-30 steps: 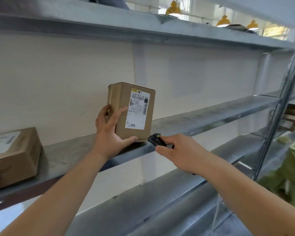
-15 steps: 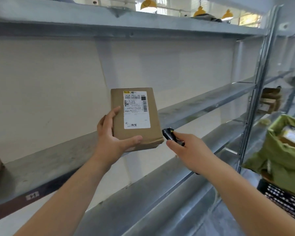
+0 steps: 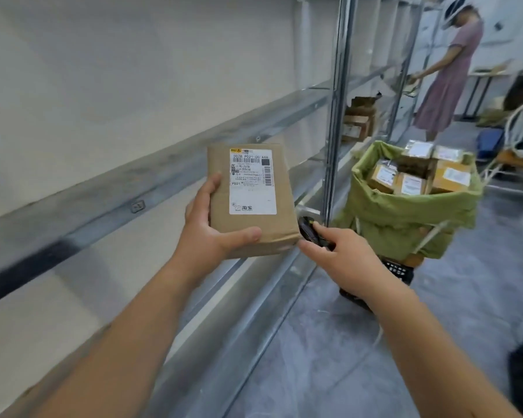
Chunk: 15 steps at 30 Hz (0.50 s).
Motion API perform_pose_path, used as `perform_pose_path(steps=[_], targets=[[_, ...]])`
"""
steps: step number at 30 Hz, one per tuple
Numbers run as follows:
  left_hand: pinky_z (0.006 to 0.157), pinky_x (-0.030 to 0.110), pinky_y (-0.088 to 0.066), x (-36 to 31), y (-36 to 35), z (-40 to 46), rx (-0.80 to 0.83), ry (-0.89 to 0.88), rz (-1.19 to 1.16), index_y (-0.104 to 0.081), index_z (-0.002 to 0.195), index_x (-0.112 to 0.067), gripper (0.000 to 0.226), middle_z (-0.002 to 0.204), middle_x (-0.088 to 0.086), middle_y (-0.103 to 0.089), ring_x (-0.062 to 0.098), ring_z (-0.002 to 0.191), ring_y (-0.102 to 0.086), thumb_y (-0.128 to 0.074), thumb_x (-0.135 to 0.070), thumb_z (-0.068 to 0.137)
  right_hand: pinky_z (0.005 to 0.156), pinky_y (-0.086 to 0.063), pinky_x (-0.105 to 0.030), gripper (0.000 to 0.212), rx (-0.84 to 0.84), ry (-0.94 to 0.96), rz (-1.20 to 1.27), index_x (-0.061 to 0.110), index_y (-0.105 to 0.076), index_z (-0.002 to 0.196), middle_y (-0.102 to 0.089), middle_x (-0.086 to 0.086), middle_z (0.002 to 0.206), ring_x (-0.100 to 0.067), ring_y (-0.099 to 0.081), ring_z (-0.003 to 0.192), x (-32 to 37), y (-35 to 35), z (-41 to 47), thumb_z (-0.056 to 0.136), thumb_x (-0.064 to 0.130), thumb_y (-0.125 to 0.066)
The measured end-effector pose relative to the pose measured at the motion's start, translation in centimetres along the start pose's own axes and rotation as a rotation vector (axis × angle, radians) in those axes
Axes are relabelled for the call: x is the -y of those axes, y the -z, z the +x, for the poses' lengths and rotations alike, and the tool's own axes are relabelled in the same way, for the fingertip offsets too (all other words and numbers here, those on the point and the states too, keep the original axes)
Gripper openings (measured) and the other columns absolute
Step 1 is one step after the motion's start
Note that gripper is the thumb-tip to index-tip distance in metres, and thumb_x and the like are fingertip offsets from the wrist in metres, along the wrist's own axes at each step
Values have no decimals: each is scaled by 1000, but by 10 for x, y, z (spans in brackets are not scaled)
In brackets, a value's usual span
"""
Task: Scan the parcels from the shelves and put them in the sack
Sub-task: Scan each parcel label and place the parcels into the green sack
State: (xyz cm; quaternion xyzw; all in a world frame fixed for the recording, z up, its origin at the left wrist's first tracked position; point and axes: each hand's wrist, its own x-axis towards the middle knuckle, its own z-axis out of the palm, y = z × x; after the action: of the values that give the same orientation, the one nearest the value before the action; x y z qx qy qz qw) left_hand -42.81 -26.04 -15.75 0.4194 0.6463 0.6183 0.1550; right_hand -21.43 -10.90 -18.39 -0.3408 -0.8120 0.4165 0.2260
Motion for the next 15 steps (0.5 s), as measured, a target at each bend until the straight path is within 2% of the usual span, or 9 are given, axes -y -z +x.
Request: perform_pose_path(steps=[2, 4, 7, 9, 11, 12, 15], targets=[[109, 47, -52, 14, -46, 14, 34, 25, -49, -39, 145, -64, 120, 157, -8, -42, 19, 137, -54, -103, -38, 46, 45, -37, -8, 72, -38, -47, 1, 30, -51, 152, -63, 18, 68, 6, -57, 54, -31, 27, 5, 89, 57, -72], [109, 50, -52, 26, -91, 25, 69, 60, -108, -43, 140, -67, 116, 156, -8, -44, 20, 137, -55, -103, -36, 45, 48, -38, -6, 71, -81, -103, 2, 30, -52, 151, -63, 21, 80, 11, -59, 61, -64, 52, 8, 88, 56, -74], [105, 43, -56, 45, -155, 39, 123, 106, -181, -46, 132, -71, 111, 150, -14, -52, 13, 129, -62, -103, -36, 44, 51, -41, -6, 69, -145, -196, -9, 31, -52, 151, -69, 21, 89, 10, -62, 65, -110, 84, 11, 89, 53, -73], [102, 41, -57, 53, -192, 50, 168, 137, -212, -46, 135, -68, 113, 148, -15, -54, 12, 125, -65, -104, -36, 43, 58, -47, -13, 70, -172, -250, -9, 31, -50, 152, -73, 19, 95, 4, -66, 74, -135, 104, 12, 89, 52, -72], [104, 43, -56, 61, -222, 62, 213, 152, -233, -45, 142, -61, 117, 147, -15, -56, 11, 125, -65, -105, -35, 44, 72, -47, -24, 70, -199, -287, -34, 29, -49, 153, -73, 11, 119, -4, -64, 95, -155, 122, 16, 91, 51, -71], [104, 45, -56, 64, -235, 69, 234, 159, -246, -45, 144, -60, 119, 148, -16, -55, 11, 127, -64, -106, -34, 45, 75, -45, -25, 70, -212, -305, -45, 29, -49, 153, -69, 8, 129, -7, -61, 102, -163, 130, 20, 91, 51, -71], [104, 45, -56, 73, -268, 94, 285, 175, -262, -46, 139, -66, 116, 152, -13, -51, 14, 130, -62, -106, -36, 44, 64, -42, -11, 70, -253, -354, -61, 30, -48, 154, -67, 7, 125, -9, -62, 97, -183, 148, 35, 91, 50, -71]])
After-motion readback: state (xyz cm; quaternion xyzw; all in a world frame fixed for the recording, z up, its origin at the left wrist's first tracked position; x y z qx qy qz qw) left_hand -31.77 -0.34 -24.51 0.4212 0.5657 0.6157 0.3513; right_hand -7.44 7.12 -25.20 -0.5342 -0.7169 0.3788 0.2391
